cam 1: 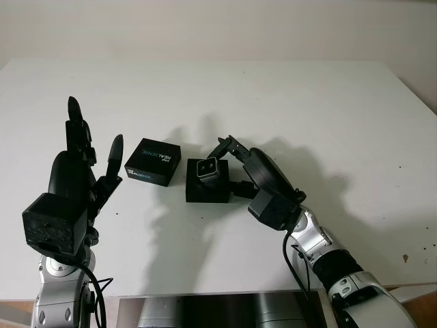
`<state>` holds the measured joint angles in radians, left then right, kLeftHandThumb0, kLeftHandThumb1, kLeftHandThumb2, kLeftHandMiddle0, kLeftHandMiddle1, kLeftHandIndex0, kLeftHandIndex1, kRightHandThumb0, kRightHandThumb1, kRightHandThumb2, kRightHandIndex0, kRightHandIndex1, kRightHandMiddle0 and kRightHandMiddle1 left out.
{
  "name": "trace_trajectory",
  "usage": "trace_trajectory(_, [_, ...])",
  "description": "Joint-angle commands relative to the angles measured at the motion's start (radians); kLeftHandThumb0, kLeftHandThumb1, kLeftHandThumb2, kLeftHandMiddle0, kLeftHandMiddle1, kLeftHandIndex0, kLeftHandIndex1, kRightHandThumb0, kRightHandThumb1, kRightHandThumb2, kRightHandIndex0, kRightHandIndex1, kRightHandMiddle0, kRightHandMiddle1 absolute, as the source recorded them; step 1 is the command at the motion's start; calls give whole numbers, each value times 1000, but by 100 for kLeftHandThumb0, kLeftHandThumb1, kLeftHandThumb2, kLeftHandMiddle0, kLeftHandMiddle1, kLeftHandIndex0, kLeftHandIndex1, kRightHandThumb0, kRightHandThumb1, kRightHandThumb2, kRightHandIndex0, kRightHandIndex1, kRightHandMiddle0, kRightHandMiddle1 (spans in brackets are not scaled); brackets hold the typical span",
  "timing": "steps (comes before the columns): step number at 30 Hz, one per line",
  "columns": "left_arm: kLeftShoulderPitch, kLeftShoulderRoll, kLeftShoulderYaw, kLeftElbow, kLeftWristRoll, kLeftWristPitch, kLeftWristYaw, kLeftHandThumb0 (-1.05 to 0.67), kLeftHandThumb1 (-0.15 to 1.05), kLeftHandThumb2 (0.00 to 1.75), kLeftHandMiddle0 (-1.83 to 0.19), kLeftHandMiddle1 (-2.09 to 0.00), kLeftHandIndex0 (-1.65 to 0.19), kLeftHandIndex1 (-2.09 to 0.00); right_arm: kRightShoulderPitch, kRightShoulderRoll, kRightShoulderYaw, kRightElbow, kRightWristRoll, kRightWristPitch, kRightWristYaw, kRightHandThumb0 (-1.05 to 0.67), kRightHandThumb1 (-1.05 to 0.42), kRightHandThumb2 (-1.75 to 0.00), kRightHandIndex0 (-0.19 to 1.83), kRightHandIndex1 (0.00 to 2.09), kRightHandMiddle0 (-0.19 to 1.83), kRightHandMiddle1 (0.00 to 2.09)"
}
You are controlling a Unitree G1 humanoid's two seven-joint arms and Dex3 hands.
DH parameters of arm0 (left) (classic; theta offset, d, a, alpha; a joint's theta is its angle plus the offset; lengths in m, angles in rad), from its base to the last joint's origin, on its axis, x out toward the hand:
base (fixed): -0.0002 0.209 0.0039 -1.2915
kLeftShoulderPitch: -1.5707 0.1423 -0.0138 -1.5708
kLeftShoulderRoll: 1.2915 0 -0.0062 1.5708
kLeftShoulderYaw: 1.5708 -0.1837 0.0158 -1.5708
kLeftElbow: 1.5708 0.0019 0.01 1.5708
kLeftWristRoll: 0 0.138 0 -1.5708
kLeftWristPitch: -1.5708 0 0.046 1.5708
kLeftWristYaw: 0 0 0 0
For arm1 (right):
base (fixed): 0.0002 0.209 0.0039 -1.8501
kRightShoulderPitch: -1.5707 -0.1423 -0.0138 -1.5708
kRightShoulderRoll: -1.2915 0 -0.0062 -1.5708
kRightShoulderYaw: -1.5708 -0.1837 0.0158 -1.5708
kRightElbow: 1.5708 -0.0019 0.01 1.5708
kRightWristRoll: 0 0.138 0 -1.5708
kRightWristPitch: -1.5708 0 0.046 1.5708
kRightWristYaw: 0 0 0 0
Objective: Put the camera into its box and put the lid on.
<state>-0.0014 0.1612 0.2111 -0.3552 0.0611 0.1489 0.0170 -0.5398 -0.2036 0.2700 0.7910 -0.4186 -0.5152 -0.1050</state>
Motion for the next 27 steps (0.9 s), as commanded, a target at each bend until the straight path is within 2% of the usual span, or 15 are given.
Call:
trace_trajectory(1, [11,3,-4,-5,7,-6,4,-59,105,49,17,-5,19,0,38,0,11,12,-5,10,9,-38,-98,-5,30,5,26,161])
trace_trajectory(27, [18,-3,-10,-3,16,-12,11,-60,105,50,17,-5,19,0,16,21,16,61,-4,-23,12,-39,-97,-5,31,6,28,162])
